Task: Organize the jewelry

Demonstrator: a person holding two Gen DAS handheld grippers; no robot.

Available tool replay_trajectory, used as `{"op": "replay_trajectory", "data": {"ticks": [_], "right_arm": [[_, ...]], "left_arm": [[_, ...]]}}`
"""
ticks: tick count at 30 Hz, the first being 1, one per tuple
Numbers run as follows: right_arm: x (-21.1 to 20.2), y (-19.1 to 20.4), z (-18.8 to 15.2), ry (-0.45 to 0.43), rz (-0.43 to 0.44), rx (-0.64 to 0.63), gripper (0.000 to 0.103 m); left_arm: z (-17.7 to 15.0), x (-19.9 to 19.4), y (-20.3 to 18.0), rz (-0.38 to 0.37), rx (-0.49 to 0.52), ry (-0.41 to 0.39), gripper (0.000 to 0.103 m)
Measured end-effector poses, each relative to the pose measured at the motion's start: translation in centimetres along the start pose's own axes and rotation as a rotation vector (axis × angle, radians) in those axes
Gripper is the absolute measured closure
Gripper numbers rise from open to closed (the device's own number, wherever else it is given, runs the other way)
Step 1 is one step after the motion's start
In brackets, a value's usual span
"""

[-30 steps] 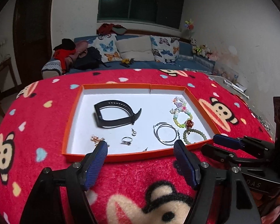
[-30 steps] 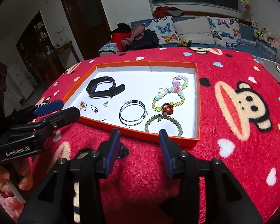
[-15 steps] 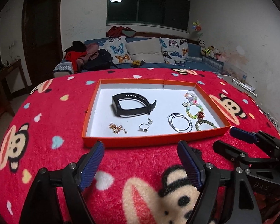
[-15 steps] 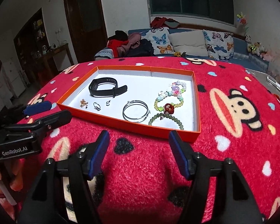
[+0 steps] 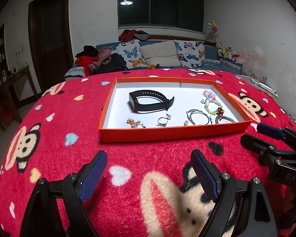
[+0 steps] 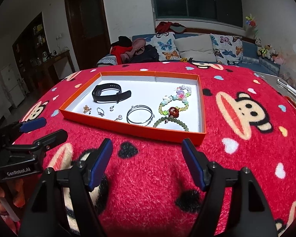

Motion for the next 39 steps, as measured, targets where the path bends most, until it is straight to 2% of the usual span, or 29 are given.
{"op": "replay_trajectory", "data": {"ticks": [17, 27, 32, 39], "right_arm": [[-0.8, -0.3, -1.5, 0.016, 0.006, 0.008, 0.030], [-1.2, 0.2, -1.6, 0.009, 0.003, -0.020, 0.030], [-0.8, -0.1, -1.8, 0.027, -0.004, -0.003, 0.030], [-0.6, 0.0, -1.9, 0.034, -0.006, -0.006, 0.030]], "left_arm": [[-1.0, -0.9, 1.1, 0.014, -0.029, -0.020, 0.004], [-1.2, -1.6, 3.5, 0.067, -0.038, -0.029, 0.004], [-1.5, -1.5, 4.5, 0.067, -0.080, -0.021, 0.004], [-1.7, -1.3, 3.8, 0.074, -0.042, -0.020, 0.004]]}}
Point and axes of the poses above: each gripper's, at about its wrist camera, not at the fingertips, and x roughly the way its jaws point, y to its left, z to its top, the point moved 9 cm from there along x, roughly the way its jaws point, and after that the axes turned 6 degrees about -x, right-handed, at the moved point
